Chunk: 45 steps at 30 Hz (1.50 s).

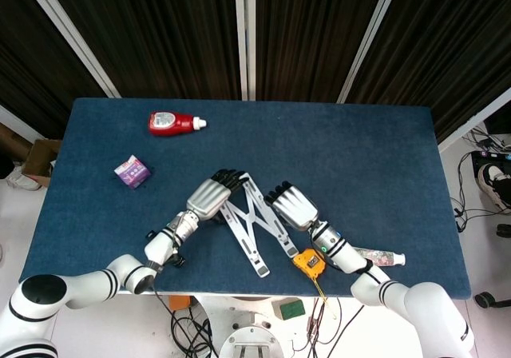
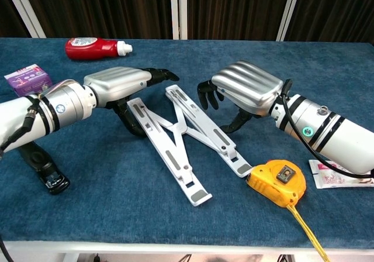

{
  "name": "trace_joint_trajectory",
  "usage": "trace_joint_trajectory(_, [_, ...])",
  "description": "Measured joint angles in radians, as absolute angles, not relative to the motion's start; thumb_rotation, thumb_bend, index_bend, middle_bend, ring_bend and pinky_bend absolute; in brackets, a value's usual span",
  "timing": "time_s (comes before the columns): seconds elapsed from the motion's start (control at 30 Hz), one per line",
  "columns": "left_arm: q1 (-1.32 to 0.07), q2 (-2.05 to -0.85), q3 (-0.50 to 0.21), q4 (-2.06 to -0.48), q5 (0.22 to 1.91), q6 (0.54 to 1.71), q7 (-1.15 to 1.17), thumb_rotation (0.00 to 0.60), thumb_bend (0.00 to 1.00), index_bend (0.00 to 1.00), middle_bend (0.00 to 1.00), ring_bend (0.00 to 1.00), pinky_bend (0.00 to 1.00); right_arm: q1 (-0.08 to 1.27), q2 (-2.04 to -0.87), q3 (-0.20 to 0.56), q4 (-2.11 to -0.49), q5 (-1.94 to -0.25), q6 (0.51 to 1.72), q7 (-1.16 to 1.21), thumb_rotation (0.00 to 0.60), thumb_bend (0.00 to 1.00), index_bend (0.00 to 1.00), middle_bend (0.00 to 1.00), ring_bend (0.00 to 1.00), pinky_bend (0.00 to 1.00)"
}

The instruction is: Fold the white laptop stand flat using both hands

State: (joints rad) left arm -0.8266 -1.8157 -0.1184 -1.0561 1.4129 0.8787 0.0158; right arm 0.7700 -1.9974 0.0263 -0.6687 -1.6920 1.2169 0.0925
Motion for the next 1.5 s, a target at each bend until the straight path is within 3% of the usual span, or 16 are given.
trace_joint_trajectory(0.3, [-0.847, -1.836, -0.134, -1.025, 1.411, 0.876, -0.006, 0.600, 0.03, 0.00, 0.00, 0.00, 0.09, 0.769, -1.997, 0.016, -0.681, -1.697, 1.237, 0.097, 0.600, 0.00, 0.52, 0.55, 0.47, 0.50])
trace_joint_trajectory(0.47, [-0.825, -1.794, -0.143, -1.063, 1.403, 0.916, -0.002, 0.600, 0.03, 0.00, 0.00, 0.00, 0.09, 0.778, -1.933, -0.006, -0.727, -1.736, 1.269, 0.097, 0.600, 0.00, 0.35, 0.45, 0.42, 0.47])
trace_joint_trajectory(0.57, [-0.797, -1.737, -0.150, -1.129, 1.393, 0.954, 0.008, 0.600, 0.03, 0.00, 0.00, 0.00, 0.09, 0.805, -1.854, -0.024, -0.796, -1.771, 1.267, 0.091, 0.600, 0.00, 0.10, 0.28, 0.28, 0.27])
trace_joint_trajectory(0.63, [-0.770, -1.687, -0.154, -1.190, 1.384, 0.988, 0.017, 0.600, 0.03, 0.00, 0.00, 0.00, 0.09, 0.836, -1.785, -0.038, -0.868, -1.796, 1.245, 0.079, 0.600, 0.00, 0.01, 0.17, 0.17, 0.13])
trace_joint_trajectory(0.7, [-0.738, -1.633, -0.157, -1.256, 1.373, 1.025, 0.027, 0.600, 0.03, 0.00, 0.00, 0.00, 0.09, 0.871, -1.723, -0.048, -0.942, -1.817, 1.208, 0.063, 0.600, 0.00, 0.00, 0.08, 0.08, 0.04])
trace_joint_trajectory(0.8, [-0.687, -1.560, -0.158, -1.344, 1.358, 1.080, 0.037, 0.600, 0.03, 0.00, 0.00, 0.00, 0.09, 0.942, -1.620, -0.062, -1.076, -1.851, 1.112, 0.023, 0.600, 0.00, 0.00, 0.01, 0.01, 0.01])
trace_joint_trajectory(1.03, [-0.585, -1.473, -0.141, -1.453, 1.345, 1.182, 0.033, 0.600, 0.03, 0.00, 0.00, 0.00, 0.09, 1.114, -1.498, -0.086, -1.229, -1.902, 0.846, -0.052, 0.600, 0.00, 0.00, 0.00, 0.00, 0.00])
trace_joint_trajectory(1.17, [-0.560, -1.467, -0.129, -1.460, 1.348, 1.199, 0.009, 0.600, 0.02, 0.00, 0.00, 0.00, 0.09, 1.169, -1.500, -0.108, -1.232, -1.927, 0.778, -0.072, 0.600, 0.00, 0.00, 0.00, 0.00, 0.00])
trace_joint_trajectory(1.5, [-0.528, -1.465, -0.124, -1.439, 1.363, 1.221, -0.050, 0.600, 0.02, 0.00, 0.00, 0.00, 0.09, 1.202, -1.614, -0.123, -1.092, -1.944, 0.780, -0.042, 0.600, 0.00, 0.00, 0.00, 0.00, 0.00])
